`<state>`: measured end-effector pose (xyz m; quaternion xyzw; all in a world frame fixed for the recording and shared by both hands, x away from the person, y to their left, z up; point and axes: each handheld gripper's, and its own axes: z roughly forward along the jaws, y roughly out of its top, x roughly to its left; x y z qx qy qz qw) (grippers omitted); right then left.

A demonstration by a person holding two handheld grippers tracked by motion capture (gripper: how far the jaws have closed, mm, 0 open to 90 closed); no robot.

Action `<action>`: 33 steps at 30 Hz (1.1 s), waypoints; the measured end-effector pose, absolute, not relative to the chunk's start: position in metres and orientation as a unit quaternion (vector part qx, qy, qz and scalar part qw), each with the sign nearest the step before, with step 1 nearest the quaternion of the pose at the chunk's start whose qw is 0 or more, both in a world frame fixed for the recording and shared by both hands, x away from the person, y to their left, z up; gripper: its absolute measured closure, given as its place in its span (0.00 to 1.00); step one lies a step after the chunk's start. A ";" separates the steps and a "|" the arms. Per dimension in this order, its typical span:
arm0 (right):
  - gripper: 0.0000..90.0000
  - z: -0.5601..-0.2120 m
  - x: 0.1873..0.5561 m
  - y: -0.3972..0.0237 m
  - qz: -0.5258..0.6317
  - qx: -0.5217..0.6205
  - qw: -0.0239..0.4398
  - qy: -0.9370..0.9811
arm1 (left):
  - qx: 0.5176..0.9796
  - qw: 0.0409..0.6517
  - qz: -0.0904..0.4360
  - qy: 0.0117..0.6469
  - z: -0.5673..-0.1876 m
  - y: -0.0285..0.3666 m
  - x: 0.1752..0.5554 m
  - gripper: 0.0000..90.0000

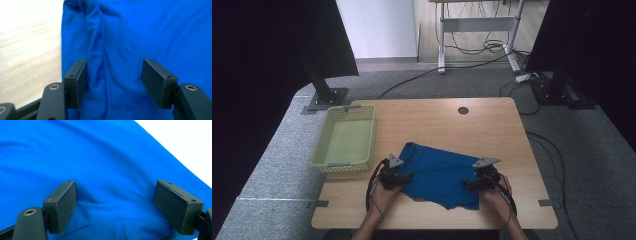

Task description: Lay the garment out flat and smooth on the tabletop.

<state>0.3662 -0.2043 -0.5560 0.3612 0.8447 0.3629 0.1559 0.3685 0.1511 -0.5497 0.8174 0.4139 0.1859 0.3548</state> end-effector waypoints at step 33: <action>0.22 -0.557 0.355 -0.221 0.384 0.351 0.150 0.841 | 0.824 0.364 0.173 0.397 -0.547 0.160 0.353 0.42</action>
